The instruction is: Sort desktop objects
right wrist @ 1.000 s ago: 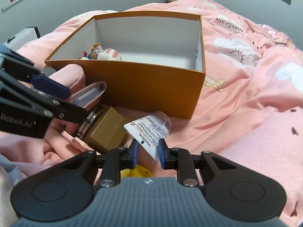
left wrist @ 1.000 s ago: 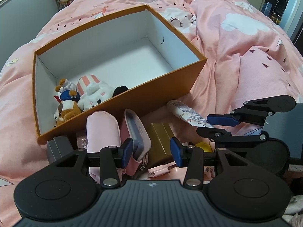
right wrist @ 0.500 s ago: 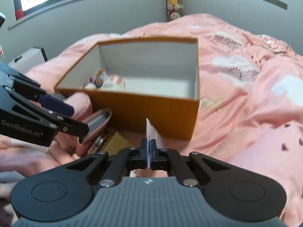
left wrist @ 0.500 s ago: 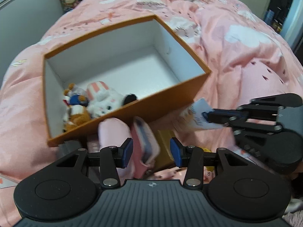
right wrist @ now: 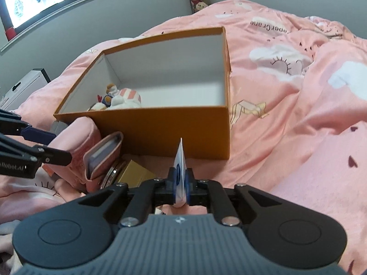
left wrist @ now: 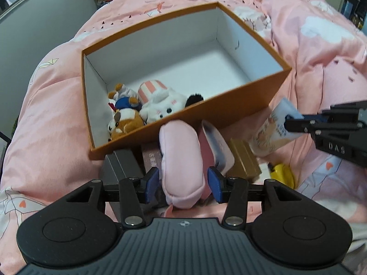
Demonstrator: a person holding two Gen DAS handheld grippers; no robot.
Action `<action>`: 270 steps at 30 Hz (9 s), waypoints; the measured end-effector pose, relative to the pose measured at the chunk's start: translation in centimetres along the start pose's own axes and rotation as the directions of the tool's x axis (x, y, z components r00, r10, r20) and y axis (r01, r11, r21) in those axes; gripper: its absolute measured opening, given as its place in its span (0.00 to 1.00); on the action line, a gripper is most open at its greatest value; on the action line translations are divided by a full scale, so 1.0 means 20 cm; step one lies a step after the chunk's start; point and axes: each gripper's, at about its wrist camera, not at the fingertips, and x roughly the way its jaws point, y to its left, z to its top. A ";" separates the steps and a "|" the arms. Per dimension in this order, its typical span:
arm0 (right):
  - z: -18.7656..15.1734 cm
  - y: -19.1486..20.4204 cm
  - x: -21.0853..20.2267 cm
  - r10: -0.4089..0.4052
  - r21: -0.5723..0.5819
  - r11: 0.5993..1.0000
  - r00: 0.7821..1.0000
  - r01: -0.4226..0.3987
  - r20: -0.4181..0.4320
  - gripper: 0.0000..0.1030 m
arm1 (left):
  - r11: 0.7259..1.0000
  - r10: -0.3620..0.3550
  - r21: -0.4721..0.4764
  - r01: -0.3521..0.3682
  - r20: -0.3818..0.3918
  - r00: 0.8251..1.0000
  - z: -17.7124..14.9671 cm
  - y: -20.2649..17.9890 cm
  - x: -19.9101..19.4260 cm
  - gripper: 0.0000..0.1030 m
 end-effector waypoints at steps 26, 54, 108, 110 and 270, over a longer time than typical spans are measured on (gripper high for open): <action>-0.05 0.03 0.00 0.008 0.002 1.000 1.000 -0.008 0.012 0.14 | 0.995 -0.041 -0.086 0.056 0.166 0.985 0.03 0.04 -0.15 0.36; 0.32 -0.01 -0.36 0.075 0.036 0.995 0.931 -0.094 0.358 0.14 | 0.978 -0.140 -0.082 0.191 0.419 0.897 0.32 0.14 -0.47 0.35; 0.28 -0.01 0.24 0.004 0.099 0.995 0.973 -0.028 0.231 0.14 | 0.897 -0.309 -0.301 0.322 0.092 0.947 0.59 0.23 0.54 0.55; 0.29 -0.01 0.25 0.009 0.097 0.995 0.973 -0.033 0.229 0.14 | 0.891 -0.317 -0.308 0.335 0.110 0.942 0.57 0.24 0.51 0.66; 0.10 0.24 0.22 0.335 0.204 0.928 0.939 -0.313 -0.082 0.57 | 0.993 0.065 -0.094 -0.069 -0.042 0.997 0.01 0.16 0.07 0.56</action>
